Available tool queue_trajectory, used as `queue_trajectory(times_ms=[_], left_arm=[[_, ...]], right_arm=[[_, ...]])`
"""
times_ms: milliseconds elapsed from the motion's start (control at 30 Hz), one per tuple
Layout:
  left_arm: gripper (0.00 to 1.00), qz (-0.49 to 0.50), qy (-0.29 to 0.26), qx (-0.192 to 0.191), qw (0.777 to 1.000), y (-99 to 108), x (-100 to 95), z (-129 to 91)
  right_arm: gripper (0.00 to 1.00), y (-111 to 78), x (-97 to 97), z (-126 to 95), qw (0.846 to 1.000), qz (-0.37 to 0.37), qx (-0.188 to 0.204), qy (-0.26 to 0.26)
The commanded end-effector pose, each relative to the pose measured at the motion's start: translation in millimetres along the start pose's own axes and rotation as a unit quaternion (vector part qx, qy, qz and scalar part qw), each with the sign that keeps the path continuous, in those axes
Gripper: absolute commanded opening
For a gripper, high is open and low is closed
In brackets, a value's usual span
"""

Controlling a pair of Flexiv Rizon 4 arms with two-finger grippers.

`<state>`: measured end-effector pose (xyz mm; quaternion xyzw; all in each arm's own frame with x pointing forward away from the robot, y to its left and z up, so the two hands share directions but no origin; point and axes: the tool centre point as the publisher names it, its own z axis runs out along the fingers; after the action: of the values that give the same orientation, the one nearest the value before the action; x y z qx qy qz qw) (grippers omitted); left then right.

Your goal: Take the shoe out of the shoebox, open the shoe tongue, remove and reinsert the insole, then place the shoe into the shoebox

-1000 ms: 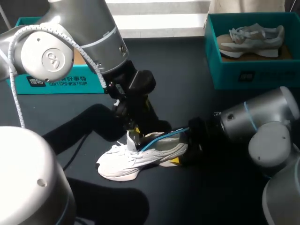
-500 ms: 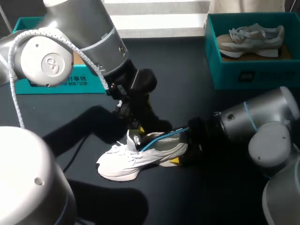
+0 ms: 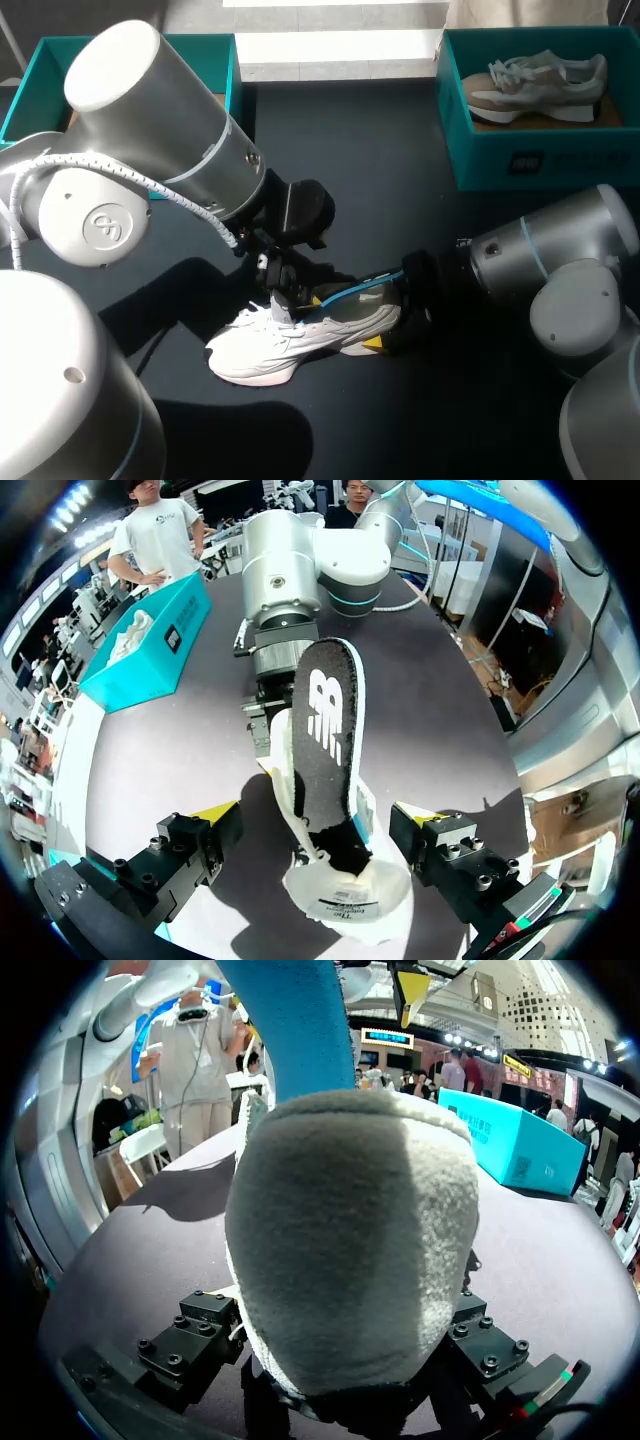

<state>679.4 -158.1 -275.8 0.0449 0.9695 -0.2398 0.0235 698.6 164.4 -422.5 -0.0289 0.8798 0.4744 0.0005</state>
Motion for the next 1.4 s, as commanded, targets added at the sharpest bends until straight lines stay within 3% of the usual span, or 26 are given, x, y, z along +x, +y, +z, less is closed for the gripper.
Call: queue_trajectory(times_ms=[33, 167, 367, 900, 1033, 1200, 1400], left_arm=[[1.0, 0.0, -0.004, 0.001, 1.0, 2, 2.8, -2], [1.0, -0.009, -0.018, -0.001, 1.0, -2, 7.8, 5], [1.0, -0.029, -0.026, 0.036, 0.999, -13, 14.8, 23], [1.0, -0.049, -0.055, 0.045, 0.996, -16, 2.9, 64], [0.87, -0.052, -0.059, 0.048, 0.996, -18, 4.0, 71], [0.5, -0.058, -0.062, 0.055, 0.995, -17, 8.4, 69], [0.28, -0.067, -0.061, 0.063, 0.994, -13, 14.2, 59]], right_arm=[[0.0, -2.6, -1.8, 4, 1.0, 0.0, 0.001, -0.001], [0.0, -2.6, -1.8, 4, 1.0, 0.0, 0.001, -0.001], [0.0, -2.6, -1.8, 4, 1.0, 0.0, 0.001, -0.001], [0.0, -2.6, -1.8, 4, 1.0, 0.0, 0.001, -0.001], [0.0, -2.6, -1.8, 4, 1.0, 0.0, 0.001, -0.001], [0.0, -2.6, -1.8, 4, 1.0, 0.0, 0.001, -0.001], [0.0, -2.6, -1.8, 4, 1.0, 0.0, 0.001, -0.001]])
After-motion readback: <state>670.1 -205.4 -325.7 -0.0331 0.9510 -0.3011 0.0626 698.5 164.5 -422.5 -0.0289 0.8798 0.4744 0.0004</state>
